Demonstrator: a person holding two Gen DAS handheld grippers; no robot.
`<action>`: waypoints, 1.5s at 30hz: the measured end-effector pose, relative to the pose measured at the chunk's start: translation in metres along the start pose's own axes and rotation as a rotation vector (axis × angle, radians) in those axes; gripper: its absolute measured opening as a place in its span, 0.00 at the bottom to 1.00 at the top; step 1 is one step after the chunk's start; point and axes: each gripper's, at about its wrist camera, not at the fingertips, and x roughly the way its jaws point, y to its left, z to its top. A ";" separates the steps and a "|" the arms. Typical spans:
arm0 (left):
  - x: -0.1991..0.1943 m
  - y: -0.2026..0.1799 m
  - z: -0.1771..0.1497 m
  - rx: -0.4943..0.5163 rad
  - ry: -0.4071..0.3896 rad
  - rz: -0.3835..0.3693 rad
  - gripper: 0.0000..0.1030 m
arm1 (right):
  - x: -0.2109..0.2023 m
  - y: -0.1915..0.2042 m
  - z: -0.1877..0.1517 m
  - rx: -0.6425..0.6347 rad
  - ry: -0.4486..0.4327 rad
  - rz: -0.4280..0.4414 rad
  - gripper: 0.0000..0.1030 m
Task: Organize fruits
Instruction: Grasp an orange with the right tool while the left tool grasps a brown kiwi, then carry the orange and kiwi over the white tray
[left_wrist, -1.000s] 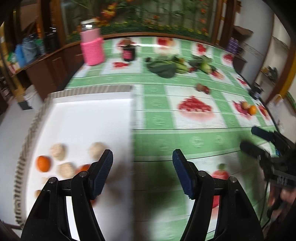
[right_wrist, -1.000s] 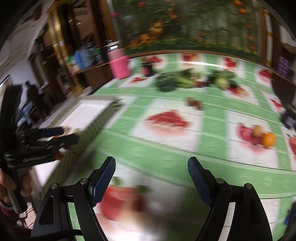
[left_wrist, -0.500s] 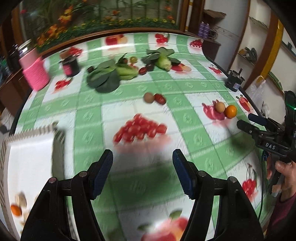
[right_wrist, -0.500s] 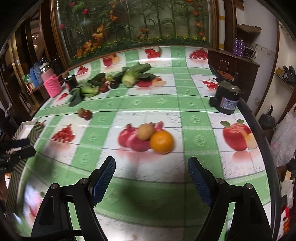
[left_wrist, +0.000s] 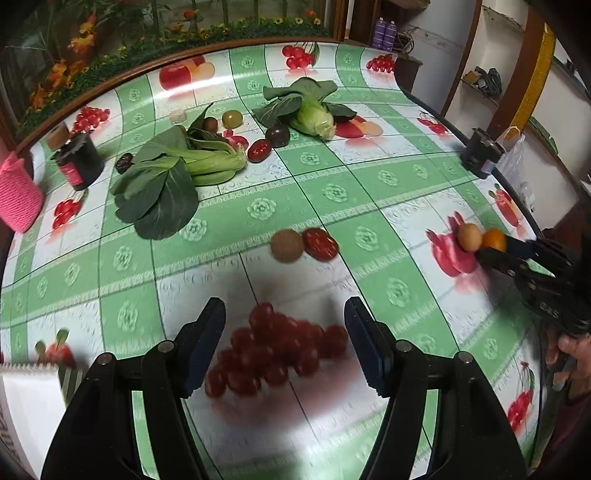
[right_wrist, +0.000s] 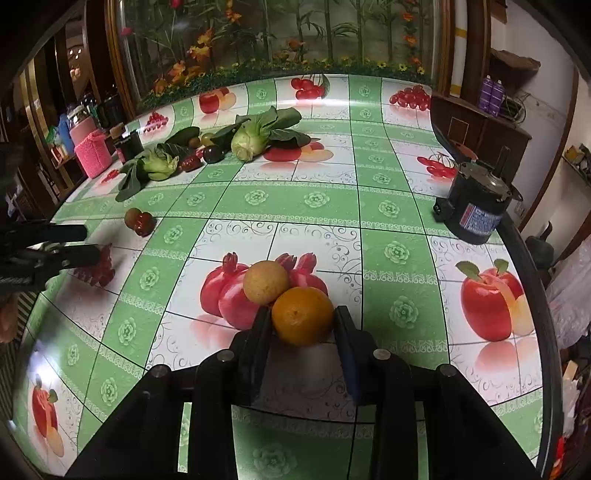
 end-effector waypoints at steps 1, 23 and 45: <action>0.003 0.001 0.003 0.006 0.001 0.002 0.64 | -0.001 -0.001 -0.001 0.010 0.000 0.012 0.35; 0.031 -0.015 0.028 0.218 0.004 -0.078 0.19 | -0.002 -0.005 -0.005 0.023 0.005 0.062 0.35; -0.091 0.004 -0.073 -0.023 -0.053 -0.101 0.19 | -0.055 0.086 -0.033 -0.050 -0.054 0.248 0.34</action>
